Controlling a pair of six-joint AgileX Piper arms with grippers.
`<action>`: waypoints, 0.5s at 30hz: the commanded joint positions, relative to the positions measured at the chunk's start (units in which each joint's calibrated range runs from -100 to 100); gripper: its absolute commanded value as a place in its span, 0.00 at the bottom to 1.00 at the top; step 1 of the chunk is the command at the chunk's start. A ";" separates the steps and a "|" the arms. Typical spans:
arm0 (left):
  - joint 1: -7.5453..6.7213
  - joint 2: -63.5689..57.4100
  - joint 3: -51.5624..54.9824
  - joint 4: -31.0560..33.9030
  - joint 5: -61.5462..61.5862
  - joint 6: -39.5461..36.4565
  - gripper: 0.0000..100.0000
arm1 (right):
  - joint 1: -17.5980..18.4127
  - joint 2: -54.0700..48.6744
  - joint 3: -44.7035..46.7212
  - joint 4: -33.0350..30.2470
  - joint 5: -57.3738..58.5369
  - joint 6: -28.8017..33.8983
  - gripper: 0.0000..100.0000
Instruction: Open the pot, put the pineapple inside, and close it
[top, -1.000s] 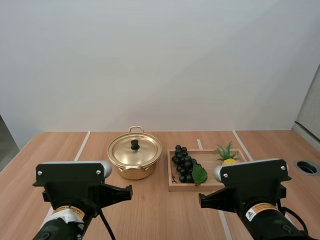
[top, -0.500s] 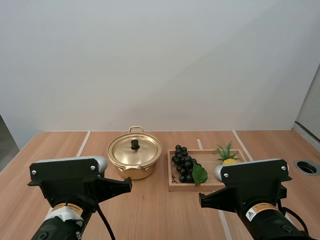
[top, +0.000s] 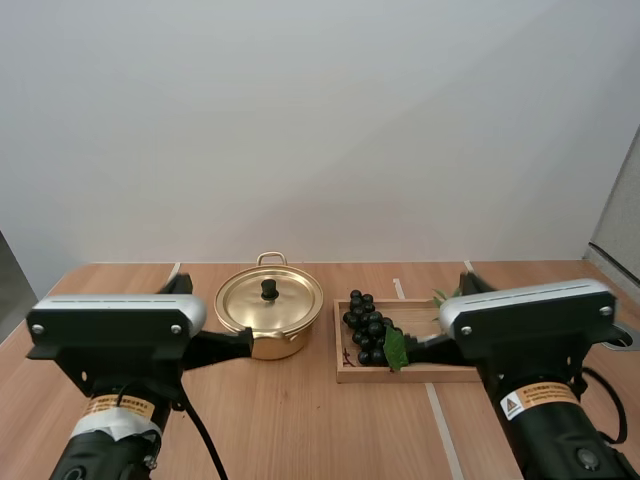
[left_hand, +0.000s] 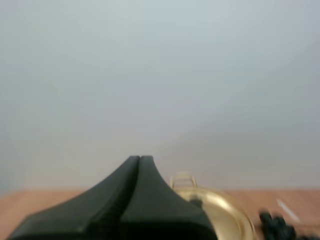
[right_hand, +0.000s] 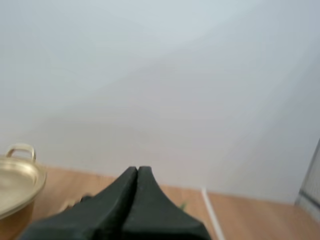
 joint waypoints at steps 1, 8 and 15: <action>-0.07 -0.38 0.00 0.89 -29.60 0.59 0.00 | -0.06 -0.31 0.00 -0.90 -29.48 0.18 0.00; -0.07 -0.38 -4.42 0.64 -54.23 5.56 0.00 | -0.06 -0.31 -1.84 9.80 -61.93 -3.30 0.00; -0.07 -0.26 -22.06 -2.43 -24.52 6.15 0.00 | -0.06 -0.31 -23.96 24.20 -21.45 -17.95 0.00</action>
